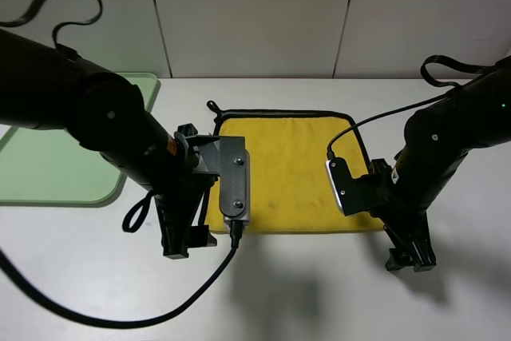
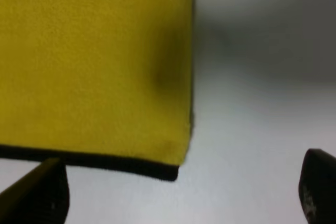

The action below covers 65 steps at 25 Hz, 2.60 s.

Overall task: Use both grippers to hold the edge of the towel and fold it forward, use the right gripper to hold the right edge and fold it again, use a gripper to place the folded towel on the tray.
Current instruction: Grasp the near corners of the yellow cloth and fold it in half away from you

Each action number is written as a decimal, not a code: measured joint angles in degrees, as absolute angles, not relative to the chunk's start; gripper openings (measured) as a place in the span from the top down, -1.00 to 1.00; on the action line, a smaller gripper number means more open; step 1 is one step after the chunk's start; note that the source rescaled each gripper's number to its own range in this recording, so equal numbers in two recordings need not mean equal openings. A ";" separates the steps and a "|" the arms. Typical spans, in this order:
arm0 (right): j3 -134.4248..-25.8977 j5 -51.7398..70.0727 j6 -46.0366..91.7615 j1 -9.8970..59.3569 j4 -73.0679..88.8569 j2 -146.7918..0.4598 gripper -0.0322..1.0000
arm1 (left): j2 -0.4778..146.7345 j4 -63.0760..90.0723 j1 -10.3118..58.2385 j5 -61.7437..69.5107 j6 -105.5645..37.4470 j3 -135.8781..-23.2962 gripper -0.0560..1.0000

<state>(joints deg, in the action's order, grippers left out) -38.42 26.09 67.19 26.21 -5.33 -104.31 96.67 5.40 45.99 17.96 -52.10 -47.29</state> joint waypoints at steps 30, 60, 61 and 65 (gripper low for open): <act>-38.42 25.79 67.86 26.05 -3.71 -104.31 -1.00 | 117.49 11.75 45.99 23.38 -52.71 -61.87 -0.65; -38.42 23.87 67.86 26.04 -1.47 -104.31 0.20 | 118.46 12.77 45.99 21.85 -52.89 -62.54 0.49; -38.42 23.59 67.86 26.04 -1.47 -104.36 0.31 | 118.46 12.77 45.99 21.90 -52.89 -62.54 0.61; -38.47 21.93 67.86 26.04 -1.78 -104.42 0.89 | 118.46 13.05 45.99 22.31 -52.89 -62.54 0.87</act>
<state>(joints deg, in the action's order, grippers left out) -38.47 21.93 67.86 26.04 -1.78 -104.42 118.46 13.05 45.99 22.31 -52.89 -62.54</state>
